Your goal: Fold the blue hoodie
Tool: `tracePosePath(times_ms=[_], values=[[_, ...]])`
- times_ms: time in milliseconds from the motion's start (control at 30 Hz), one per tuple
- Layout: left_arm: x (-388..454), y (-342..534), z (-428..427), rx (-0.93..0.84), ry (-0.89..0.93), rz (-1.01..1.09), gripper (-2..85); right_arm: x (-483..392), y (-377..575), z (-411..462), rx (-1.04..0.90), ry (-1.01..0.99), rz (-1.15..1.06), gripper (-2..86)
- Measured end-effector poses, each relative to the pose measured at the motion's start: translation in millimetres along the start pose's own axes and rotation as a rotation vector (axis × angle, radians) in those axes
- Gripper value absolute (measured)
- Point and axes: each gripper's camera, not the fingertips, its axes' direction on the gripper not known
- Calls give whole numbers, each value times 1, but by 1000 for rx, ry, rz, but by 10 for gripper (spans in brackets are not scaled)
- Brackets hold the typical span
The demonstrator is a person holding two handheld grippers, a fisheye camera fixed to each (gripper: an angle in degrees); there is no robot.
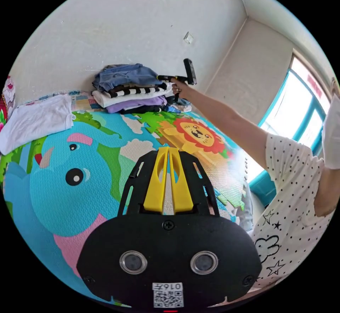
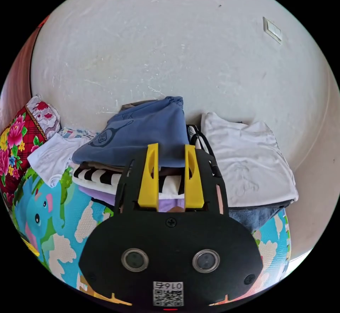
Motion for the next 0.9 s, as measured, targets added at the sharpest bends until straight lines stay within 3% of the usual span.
tracePosePath(times_ms=[167,233,333,467,567,700,833,900], values=[[37,33,-29,58,10,-10,-9,-7,35,-47,45,-171,-188,10],[52,41,-38,56,-24,-15,-9,-29,70,-85,70,-310,-367,3],[79,52,-49,49,-88,-22,-9,-64,131,-136,43,-360,-601,-1],[115,61,-44,-12,-160,-22,-8,-83,209,-202,-19,-504,-760,-2],[152,56,-24,-88,-132,100,-1,-96,270,-247,-108,-578,-745,-1],[199,36,13,-185,-138,193,51,-98,339,-287,-164,-759,-552,6],[252,13,54,-284,-212,275,88,-74,381,-310,-93,-676,-190,24],[273,4,74,-329,-284,318,97,-61,396,-320,-80,-628,-110,39]])
